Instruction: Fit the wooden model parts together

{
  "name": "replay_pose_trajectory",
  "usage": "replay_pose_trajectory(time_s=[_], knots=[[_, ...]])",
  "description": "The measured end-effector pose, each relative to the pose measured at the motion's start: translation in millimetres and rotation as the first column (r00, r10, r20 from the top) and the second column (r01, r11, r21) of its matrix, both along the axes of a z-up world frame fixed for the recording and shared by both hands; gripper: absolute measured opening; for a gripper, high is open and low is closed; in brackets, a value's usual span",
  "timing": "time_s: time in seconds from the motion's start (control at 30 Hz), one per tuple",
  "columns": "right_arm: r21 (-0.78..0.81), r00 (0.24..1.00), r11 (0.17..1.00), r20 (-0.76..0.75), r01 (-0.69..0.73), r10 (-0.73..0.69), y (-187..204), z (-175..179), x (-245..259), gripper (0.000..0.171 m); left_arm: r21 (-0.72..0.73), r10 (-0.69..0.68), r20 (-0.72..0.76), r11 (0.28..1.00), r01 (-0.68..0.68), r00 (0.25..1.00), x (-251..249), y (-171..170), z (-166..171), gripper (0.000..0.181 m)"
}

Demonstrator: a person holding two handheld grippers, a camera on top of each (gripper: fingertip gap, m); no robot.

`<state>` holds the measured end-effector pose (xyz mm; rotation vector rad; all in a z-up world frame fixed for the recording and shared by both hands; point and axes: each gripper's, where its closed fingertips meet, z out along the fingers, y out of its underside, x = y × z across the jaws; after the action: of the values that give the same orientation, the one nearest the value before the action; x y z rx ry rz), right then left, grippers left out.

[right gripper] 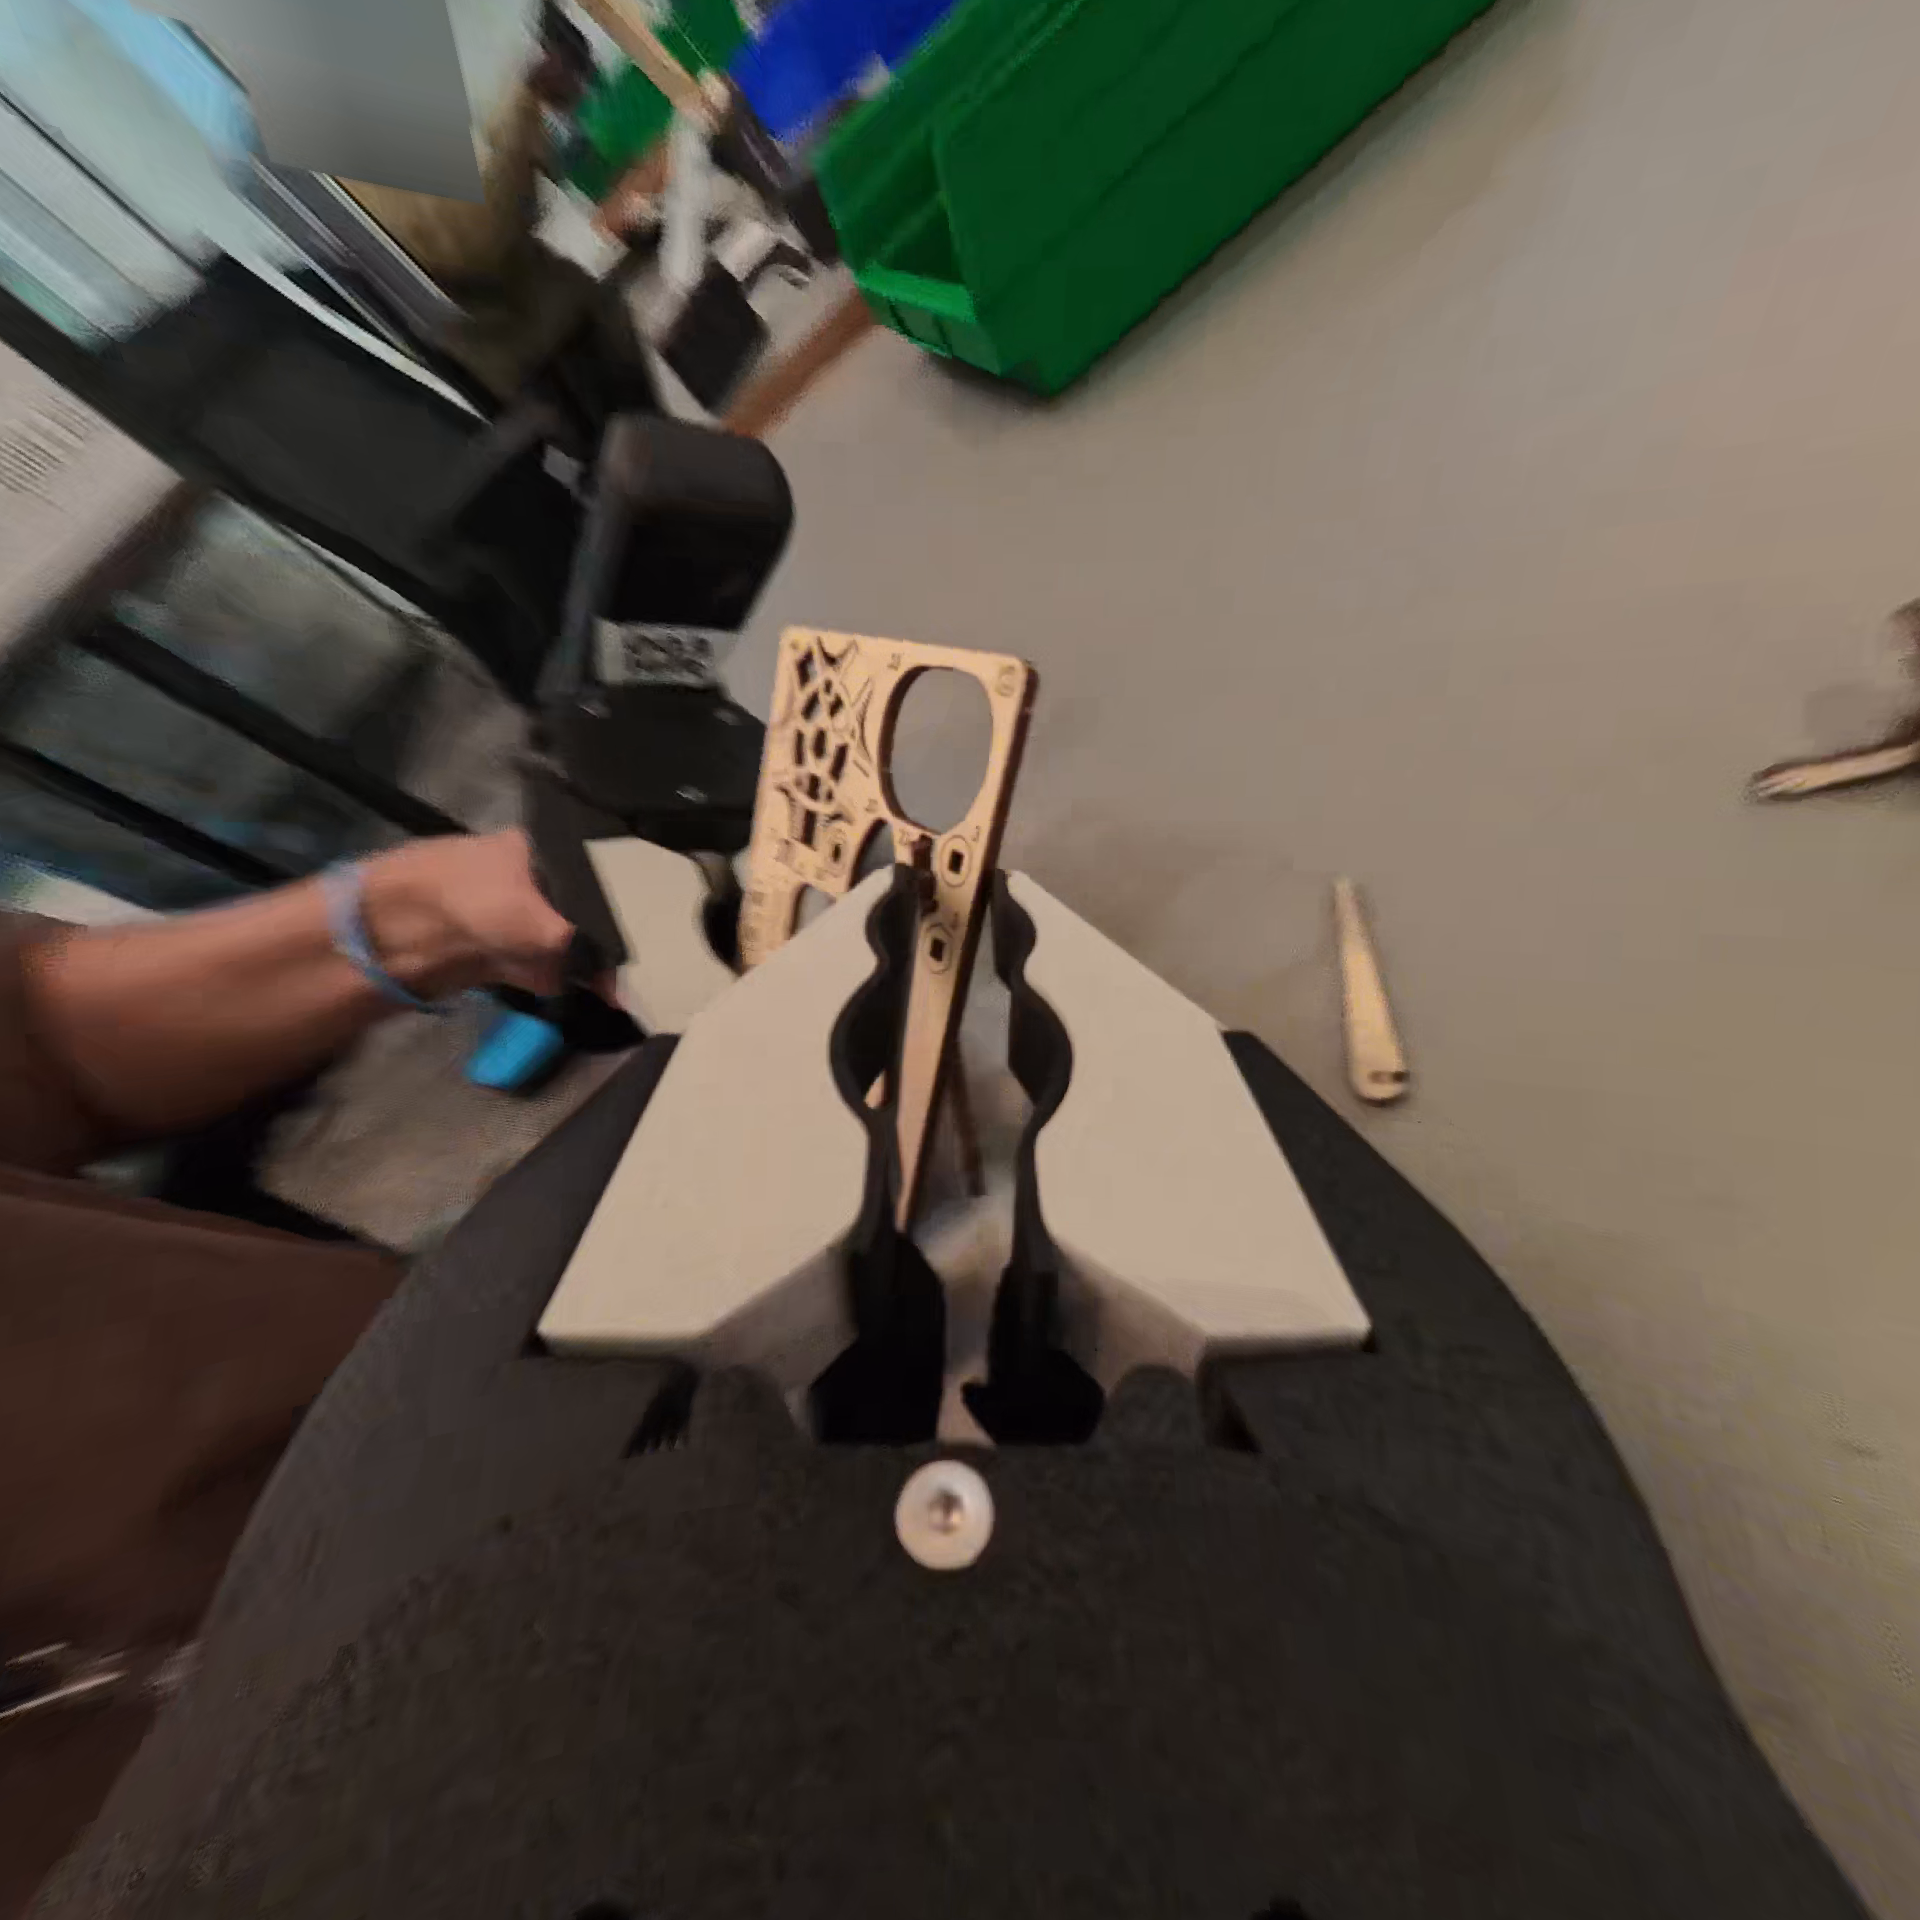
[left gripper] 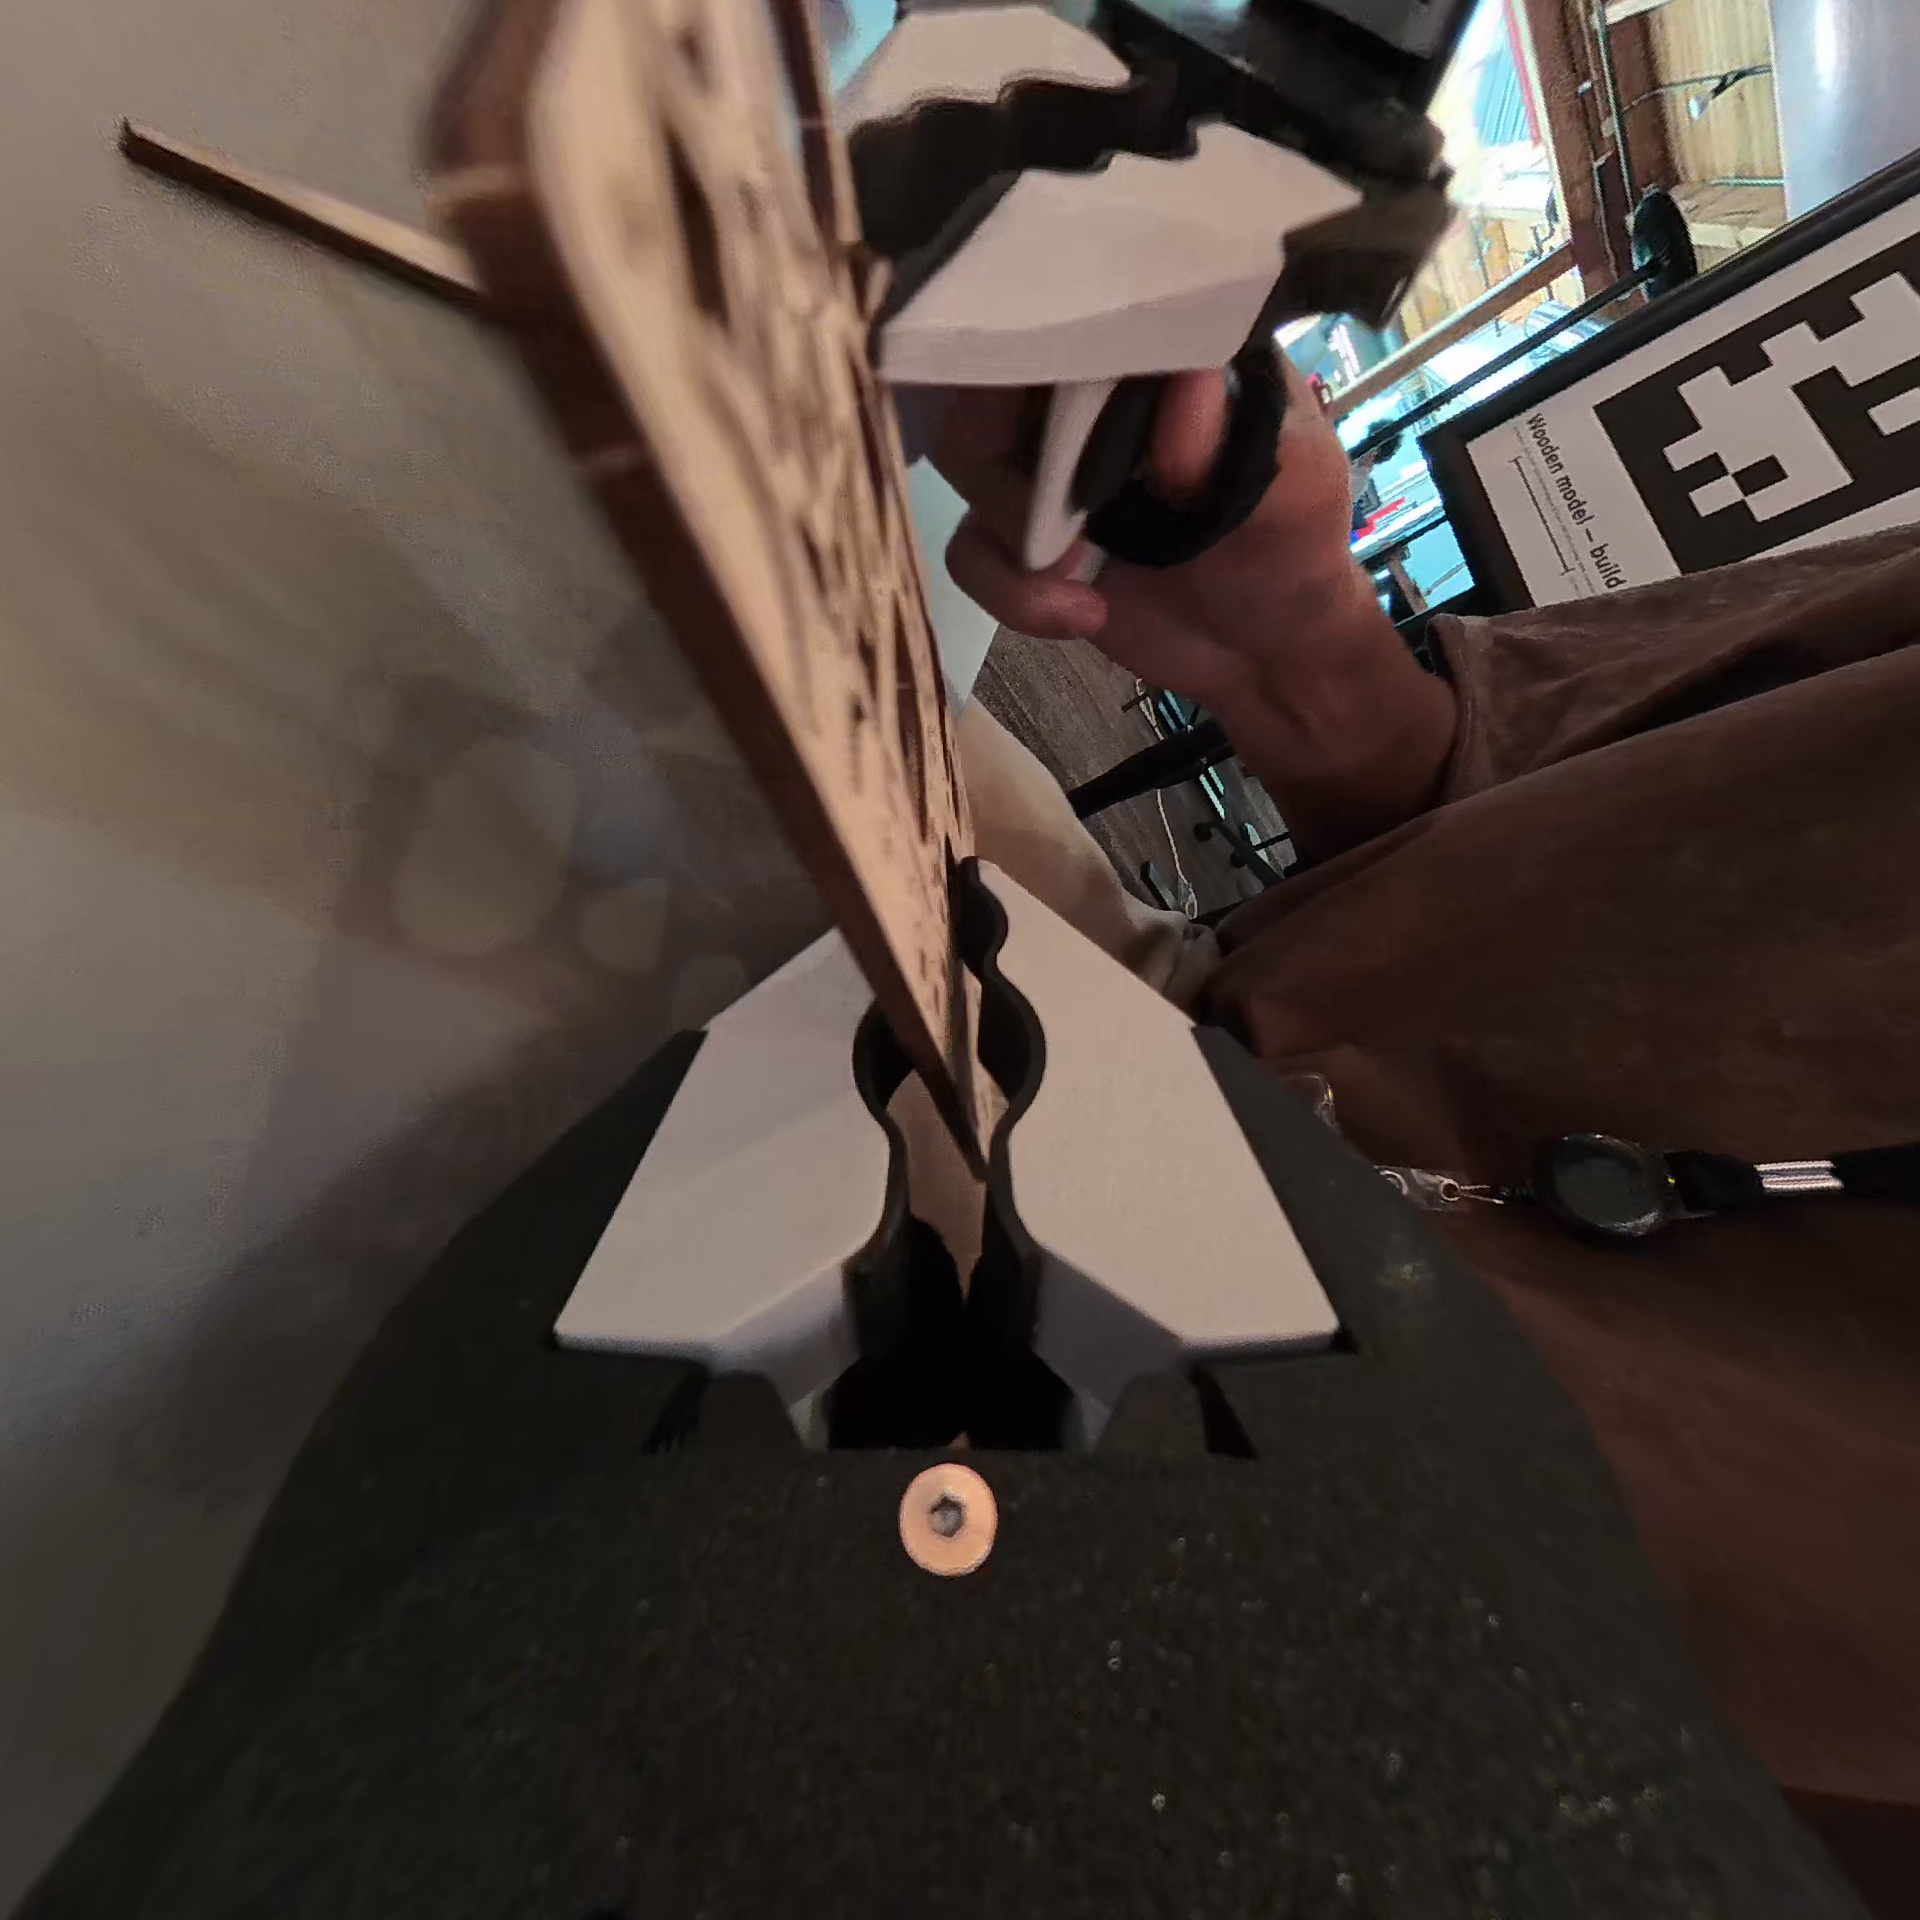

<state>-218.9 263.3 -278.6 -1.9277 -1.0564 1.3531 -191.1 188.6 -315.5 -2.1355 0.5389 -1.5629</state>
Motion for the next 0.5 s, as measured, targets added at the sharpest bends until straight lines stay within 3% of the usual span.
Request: replay_pose_trajectory(time_s=[0.1,0.17,0.33,0.5], knots=[[-0.263,0.989,0.963,-0.150,-0.057,0.017,-3.1,7.6,2.1,0.010,0.005,0.006,-0.009,1.000,-0.006,1.000,-0.5,1.2,-1.4,0.001],[-0.340,0.983,0.937,-0.185,-0.080,0.017,-5.0,7.4,1.5,0.010,0.008,-0.002,-0.027,1.000,0.002,1.000,0.0,0.0,-3.9,0.001],[-0.424,0.972,0.897,-0.235,-0.122,0.021,-10.9,10.1,-3.7,0.008,0.014,-0.017,-0.038,1.000,0.017,0.999,2.3,-2.4,-4.4,0.001],[-0.347,0.982,0.932,-0.184,-0.100,0.037,-8.3,7.4,-1.1,0.007,0.022,-0.003,-0.052,1.000,0.004,0.999,5.1,0.1,-4.7,0.001]])
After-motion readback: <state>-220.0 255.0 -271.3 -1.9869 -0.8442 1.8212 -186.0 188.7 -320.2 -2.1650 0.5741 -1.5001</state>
